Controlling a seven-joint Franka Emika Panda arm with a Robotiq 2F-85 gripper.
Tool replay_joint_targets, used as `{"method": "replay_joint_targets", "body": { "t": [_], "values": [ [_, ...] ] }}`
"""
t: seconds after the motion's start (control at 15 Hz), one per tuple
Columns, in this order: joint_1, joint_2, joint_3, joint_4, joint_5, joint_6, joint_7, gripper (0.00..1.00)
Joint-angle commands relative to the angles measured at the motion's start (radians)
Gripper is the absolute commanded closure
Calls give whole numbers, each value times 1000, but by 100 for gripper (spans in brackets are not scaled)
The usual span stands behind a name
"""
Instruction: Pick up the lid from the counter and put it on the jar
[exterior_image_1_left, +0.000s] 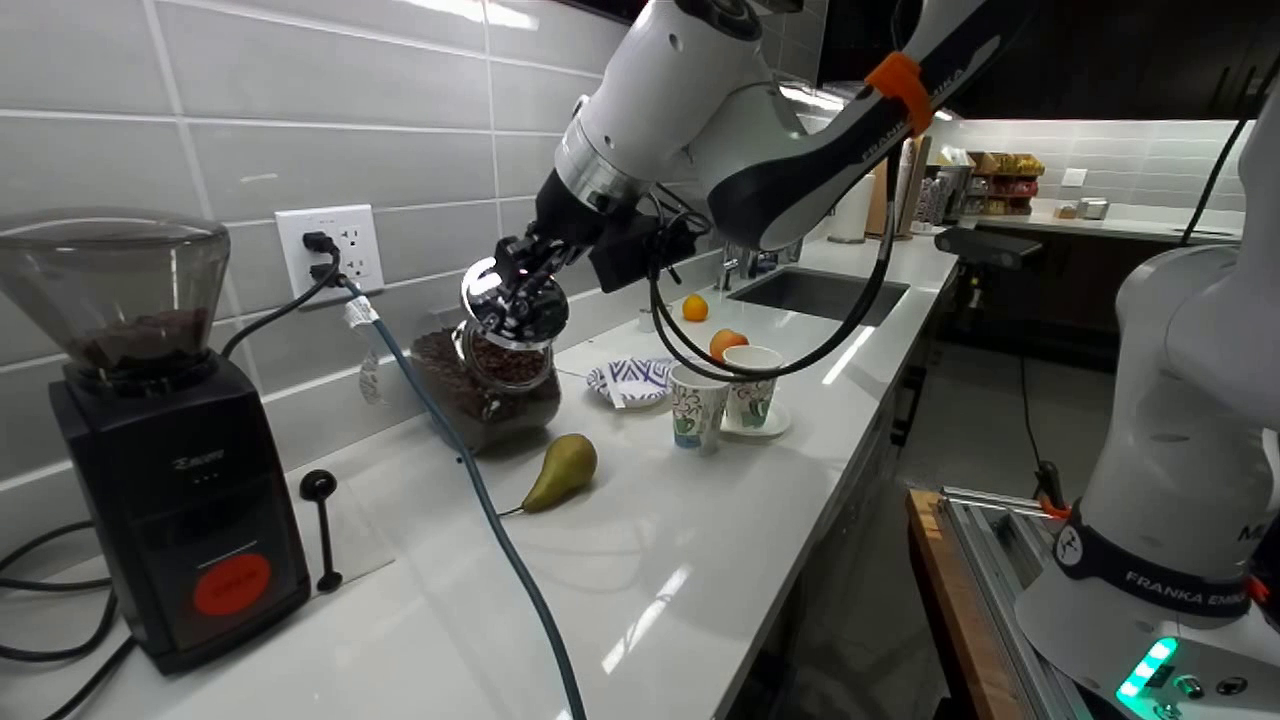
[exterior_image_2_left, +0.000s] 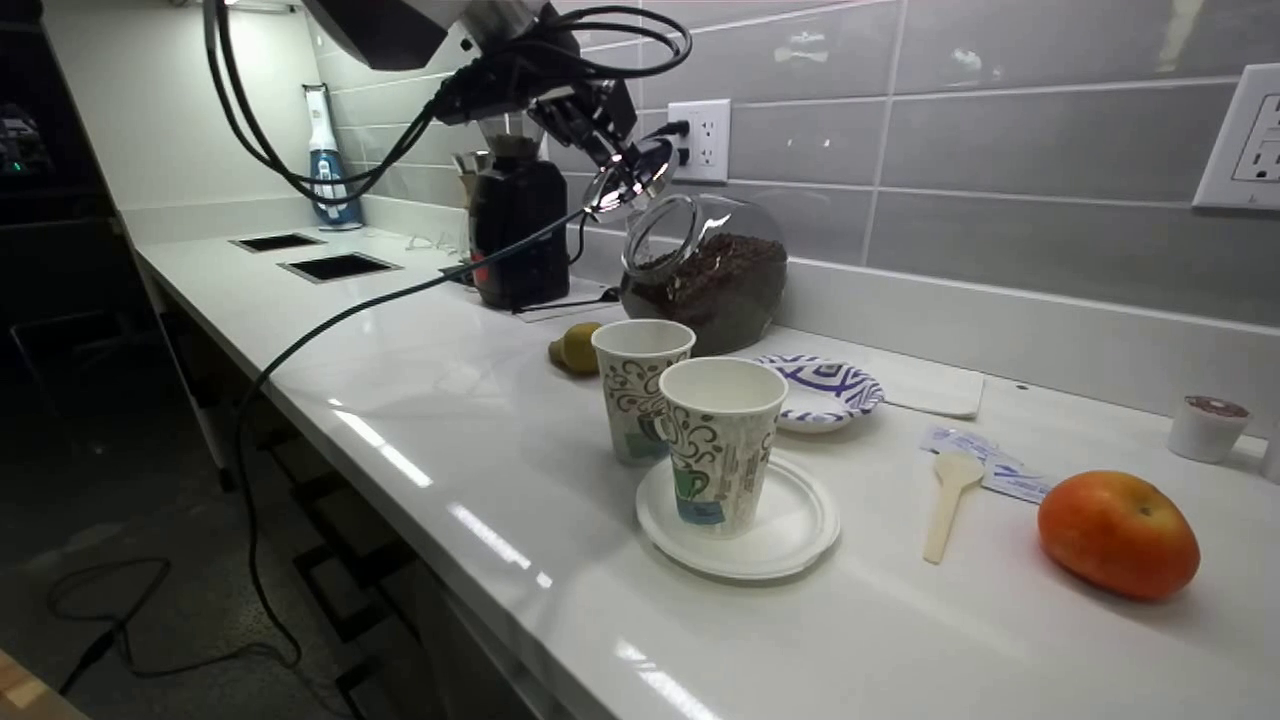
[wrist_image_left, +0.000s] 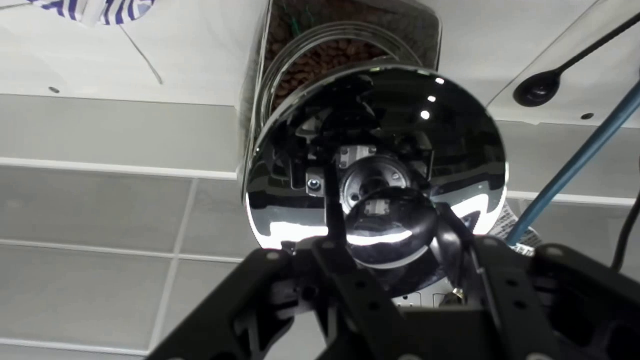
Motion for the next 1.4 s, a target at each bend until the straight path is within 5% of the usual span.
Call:
{"method": "replay_joint_targets", "body": {
  "t": [0.0, 0.93, 1.33],
  "values": [
    [-11, -7, 1, -9, -198, 7, 183, 79],
    [-22, 72, -21, 11, -688, 45, 708, 79],
    [-16, 122, -18, 60, -816, 42, 888, 79]
  ]
}}
